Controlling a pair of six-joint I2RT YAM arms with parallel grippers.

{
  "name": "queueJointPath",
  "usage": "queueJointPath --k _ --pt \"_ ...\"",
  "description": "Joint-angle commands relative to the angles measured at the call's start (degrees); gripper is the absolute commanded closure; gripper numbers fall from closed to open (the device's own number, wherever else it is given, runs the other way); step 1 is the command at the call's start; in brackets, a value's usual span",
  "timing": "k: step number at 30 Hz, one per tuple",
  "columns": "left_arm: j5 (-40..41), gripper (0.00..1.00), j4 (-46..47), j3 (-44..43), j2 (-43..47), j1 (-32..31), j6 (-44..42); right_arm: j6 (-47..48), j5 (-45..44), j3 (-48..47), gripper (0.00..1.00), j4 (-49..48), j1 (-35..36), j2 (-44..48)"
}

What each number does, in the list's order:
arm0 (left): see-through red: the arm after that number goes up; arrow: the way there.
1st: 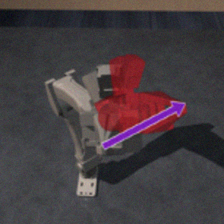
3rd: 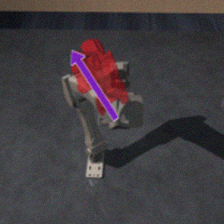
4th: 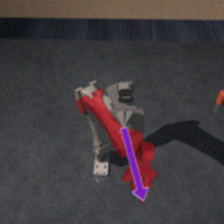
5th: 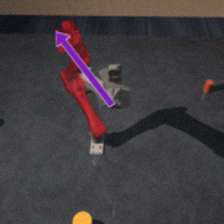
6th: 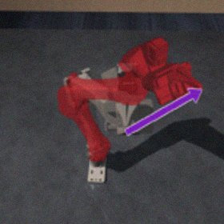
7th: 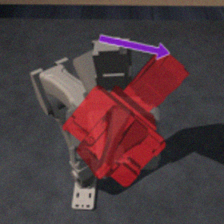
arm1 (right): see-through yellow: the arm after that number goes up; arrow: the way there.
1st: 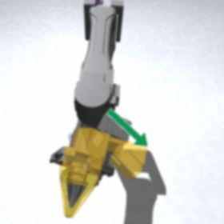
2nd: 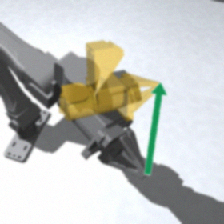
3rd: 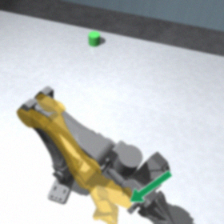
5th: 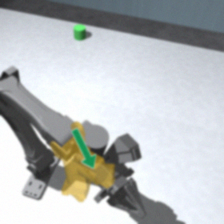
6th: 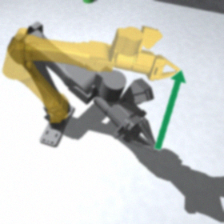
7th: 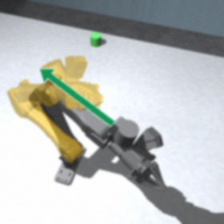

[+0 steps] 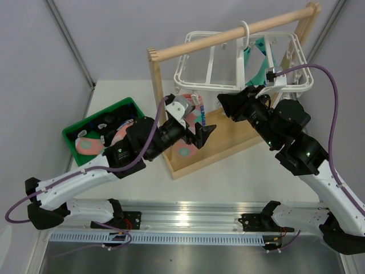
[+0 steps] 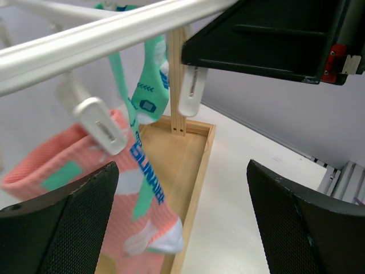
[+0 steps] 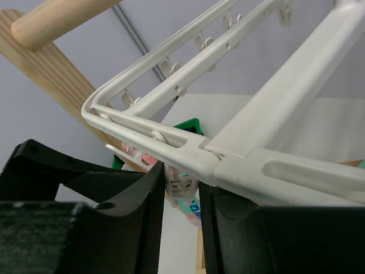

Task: Clip the socks to the hanger
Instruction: Open the clamp at the hanger, then pick up the sock from the bin.

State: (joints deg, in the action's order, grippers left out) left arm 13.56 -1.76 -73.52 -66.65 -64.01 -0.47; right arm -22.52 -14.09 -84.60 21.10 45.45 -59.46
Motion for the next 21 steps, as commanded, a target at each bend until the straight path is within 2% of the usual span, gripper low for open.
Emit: queueJointPath --k 1,4,9,16,21 --pt "5.1 0.04 -6.3 -2.5 3.5 -0.2 6.2 -1.4 -4.1 0.7 1.0 -2.9 -1.3 -0.5" --pt "7.6 0.0 -11.9 -1.5 6.6 0.8 10.3 -2.9 -4.5 1.5 1.0 -2.6 -1.9 -0.2" --pt "10.6 0.0 -18.8 2.1 12.5 4.2 18.0 -5.3 -5.3 3.6 1.0 -2.4 -2.9 1.1" --pt "9.5 0.0 -28.2 9.4 17.7 13.5 26.0 -6.5 -4.5 4.9 1.0 -2.5 -4.1 2.1" --pt "10.1 0.0 -32.2 12.9 19.4 20.1 28.0 -6.2 -3.1 5.0 1.0 -2.6 -4.3 2.4"
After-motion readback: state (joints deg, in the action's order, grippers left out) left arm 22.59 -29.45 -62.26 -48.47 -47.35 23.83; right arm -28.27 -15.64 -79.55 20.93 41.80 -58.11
